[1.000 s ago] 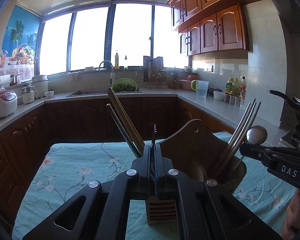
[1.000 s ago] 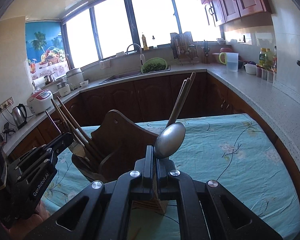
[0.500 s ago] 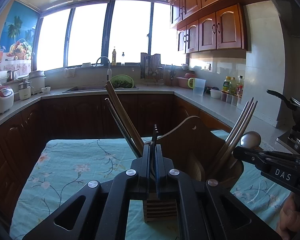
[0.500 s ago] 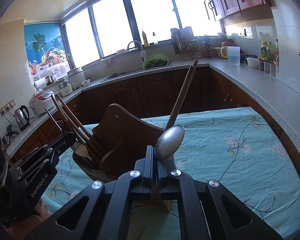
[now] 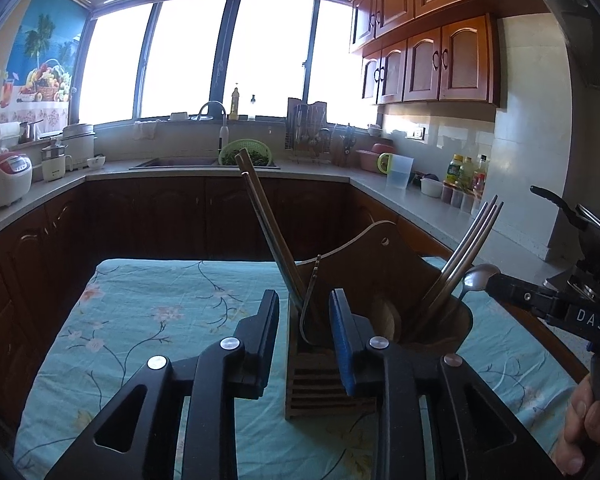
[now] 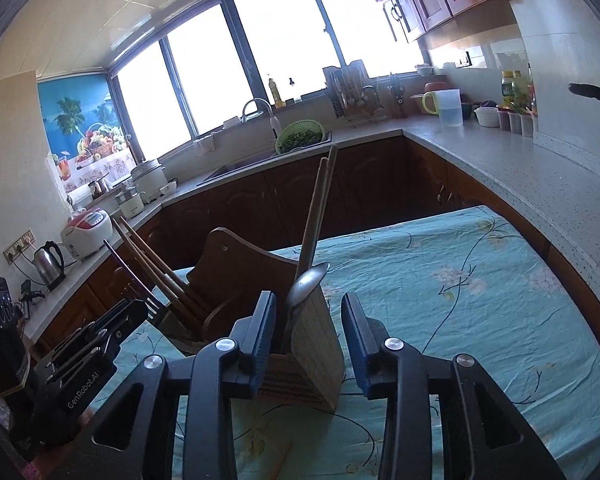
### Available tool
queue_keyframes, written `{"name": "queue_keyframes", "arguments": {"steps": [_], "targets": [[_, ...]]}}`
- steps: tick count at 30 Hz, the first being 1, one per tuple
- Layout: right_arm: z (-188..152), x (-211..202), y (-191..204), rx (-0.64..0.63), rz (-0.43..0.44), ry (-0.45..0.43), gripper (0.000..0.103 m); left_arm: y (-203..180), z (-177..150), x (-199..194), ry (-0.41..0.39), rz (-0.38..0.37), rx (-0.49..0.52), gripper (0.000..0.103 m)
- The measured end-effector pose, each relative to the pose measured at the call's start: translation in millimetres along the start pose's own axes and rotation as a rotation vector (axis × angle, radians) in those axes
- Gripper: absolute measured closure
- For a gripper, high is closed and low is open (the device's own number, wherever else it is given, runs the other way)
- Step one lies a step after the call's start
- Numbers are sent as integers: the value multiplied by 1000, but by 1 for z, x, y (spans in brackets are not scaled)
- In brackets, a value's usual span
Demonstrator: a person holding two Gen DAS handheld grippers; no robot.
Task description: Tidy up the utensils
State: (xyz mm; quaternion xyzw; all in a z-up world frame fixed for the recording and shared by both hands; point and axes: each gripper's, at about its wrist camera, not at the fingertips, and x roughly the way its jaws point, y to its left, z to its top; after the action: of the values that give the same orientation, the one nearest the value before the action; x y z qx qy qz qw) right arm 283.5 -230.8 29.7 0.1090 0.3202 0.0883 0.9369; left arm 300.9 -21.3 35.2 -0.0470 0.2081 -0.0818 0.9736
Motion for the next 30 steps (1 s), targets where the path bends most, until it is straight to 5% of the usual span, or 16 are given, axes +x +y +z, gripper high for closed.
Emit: {"name": "queue_keyframes", "arguments": {"steps": [9,16,30], "targets": [[-23,-39,-12,73,30,-45,29,13,-24,-40,5,24,-81,46],[-54,-69,-5,84,53,-46,20,18,-50,-83,32,38,-132,28],[-130,-108,2,117,64,-1,16,34,-104,-168,93,79,-207,26]]}}
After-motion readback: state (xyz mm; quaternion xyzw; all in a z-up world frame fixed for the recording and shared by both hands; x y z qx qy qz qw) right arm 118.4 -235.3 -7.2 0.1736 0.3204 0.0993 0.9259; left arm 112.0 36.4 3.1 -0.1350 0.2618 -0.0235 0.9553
